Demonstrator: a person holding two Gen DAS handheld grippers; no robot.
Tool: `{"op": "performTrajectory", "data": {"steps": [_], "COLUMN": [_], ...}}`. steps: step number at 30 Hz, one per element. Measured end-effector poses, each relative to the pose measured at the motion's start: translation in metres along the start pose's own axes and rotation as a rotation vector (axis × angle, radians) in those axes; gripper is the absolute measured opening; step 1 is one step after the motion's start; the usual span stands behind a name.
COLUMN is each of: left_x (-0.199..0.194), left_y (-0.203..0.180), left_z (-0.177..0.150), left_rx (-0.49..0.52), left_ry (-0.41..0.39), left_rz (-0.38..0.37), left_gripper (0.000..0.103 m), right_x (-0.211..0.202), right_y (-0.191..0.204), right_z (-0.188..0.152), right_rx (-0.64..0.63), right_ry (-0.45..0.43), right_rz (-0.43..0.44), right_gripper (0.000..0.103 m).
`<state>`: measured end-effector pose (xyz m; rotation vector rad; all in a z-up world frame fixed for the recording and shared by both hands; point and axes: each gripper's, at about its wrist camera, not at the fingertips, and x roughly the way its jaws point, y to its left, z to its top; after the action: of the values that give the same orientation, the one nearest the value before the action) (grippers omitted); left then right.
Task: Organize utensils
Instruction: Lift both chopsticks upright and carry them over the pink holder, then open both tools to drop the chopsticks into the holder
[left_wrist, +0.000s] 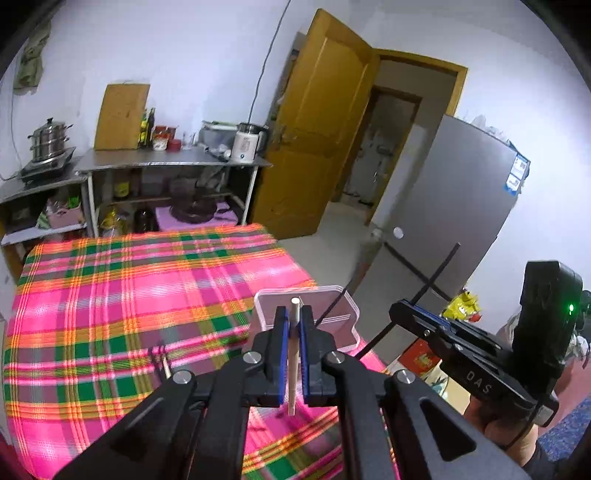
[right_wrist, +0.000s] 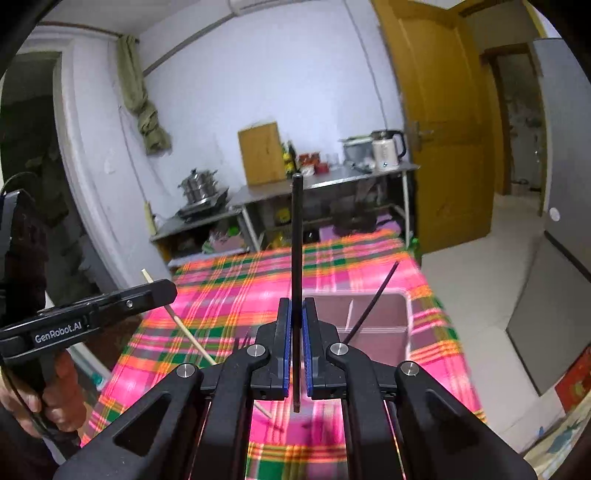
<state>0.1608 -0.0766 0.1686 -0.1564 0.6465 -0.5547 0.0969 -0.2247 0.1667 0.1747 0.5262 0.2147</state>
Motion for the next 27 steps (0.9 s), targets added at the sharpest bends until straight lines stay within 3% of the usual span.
{"op": "performTrajectory", "data": {"steps": [11,27], "left_x": [0.035,0.113], "left_y": [-0.004,0.031], "left_z": [0.042,-0.001], "left_rx": [0.006,-0.045], "left_ry": [-0.058,0.101], "left_rz": [0.003,0.031], "left_gripper": [0.006,0.007], "right_x": [0.017,0.085], "right_y": [-0.024,-0.048], "right_z": [0.032,-0.014], "right_rx": [0.048,0.087], "right_ry": [-0.071,0.097], "right_rz": [-0.031,-0.051], "right_gripper": [0.005,0.005]}}
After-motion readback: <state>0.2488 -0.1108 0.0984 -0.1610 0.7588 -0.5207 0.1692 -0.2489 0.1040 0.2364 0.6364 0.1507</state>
